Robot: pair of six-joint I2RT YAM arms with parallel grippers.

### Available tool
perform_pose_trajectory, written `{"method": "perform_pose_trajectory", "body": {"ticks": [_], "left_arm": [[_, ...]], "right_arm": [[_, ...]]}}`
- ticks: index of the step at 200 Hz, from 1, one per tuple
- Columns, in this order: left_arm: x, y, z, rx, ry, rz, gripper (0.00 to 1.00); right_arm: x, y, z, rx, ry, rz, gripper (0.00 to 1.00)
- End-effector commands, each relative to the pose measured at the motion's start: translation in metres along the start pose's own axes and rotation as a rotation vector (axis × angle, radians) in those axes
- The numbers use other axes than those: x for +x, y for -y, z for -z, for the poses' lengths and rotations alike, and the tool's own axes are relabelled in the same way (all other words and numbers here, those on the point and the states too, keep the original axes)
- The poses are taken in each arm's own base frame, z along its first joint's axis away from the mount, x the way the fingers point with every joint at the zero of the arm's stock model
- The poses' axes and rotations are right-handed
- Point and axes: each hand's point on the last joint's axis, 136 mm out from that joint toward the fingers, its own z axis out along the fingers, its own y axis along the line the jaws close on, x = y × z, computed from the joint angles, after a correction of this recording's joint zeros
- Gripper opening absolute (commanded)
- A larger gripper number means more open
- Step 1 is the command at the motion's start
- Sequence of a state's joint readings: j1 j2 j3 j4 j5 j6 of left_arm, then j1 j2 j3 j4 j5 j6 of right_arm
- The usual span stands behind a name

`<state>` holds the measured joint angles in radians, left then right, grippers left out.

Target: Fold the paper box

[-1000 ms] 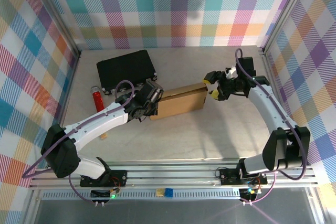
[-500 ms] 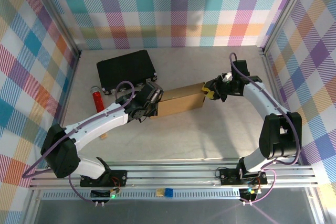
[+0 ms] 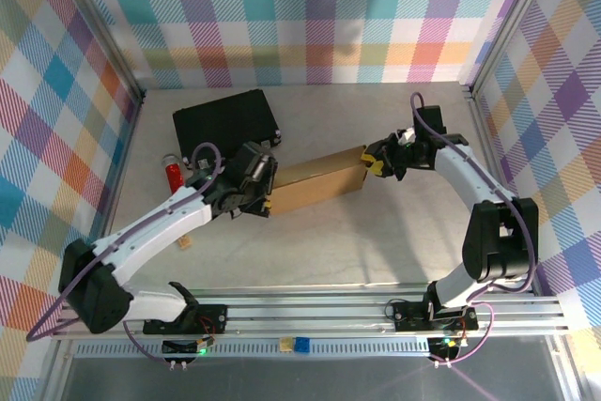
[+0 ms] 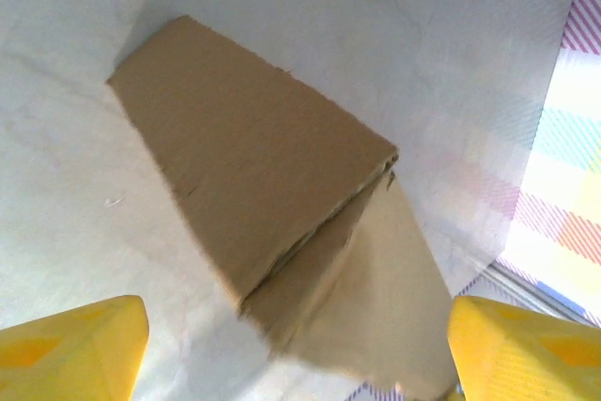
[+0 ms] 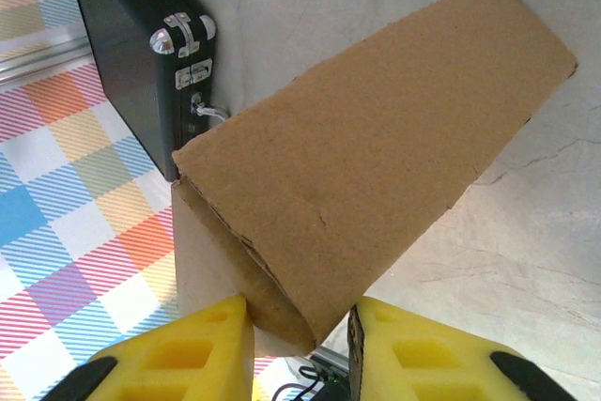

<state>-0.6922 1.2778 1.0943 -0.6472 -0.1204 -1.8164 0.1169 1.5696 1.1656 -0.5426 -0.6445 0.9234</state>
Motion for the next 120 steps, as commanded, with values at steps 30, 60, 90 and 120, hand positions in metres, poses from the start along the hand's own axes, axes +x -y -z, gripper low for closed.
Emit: {"method": "perform_pose_trajectory", "body": {"ticks": [30, 60, 90, 120], "left_arm": [[-0.033, -0.023, 0.064, -0.041, -0.008, -0.070, 0.82], [-0.031, -0.013, 0.050, -0.033, -0.034, -0.177, 0.73], [-0.025, -0.011, 0.033, -0.071, -0.057, -0.265, 0.69], [-0.022, -0.012, 0.020, -0.069, -0.071, -0.280, 0.67]], "right_arm": [[-0.007, 0.046, -0.005, 0.172, 0.032, 0.014, 0.26], [-0.012, 0.068, -0.005, 0.214, 0.051, 0.037, 0.21], [-0.015, 0.090, 0.003, 0.286, 0.075, 0.059, 0.20], [-0.015, 0.104, 0.007, 0.330, 0.085, 0.067, 0.24]]}}
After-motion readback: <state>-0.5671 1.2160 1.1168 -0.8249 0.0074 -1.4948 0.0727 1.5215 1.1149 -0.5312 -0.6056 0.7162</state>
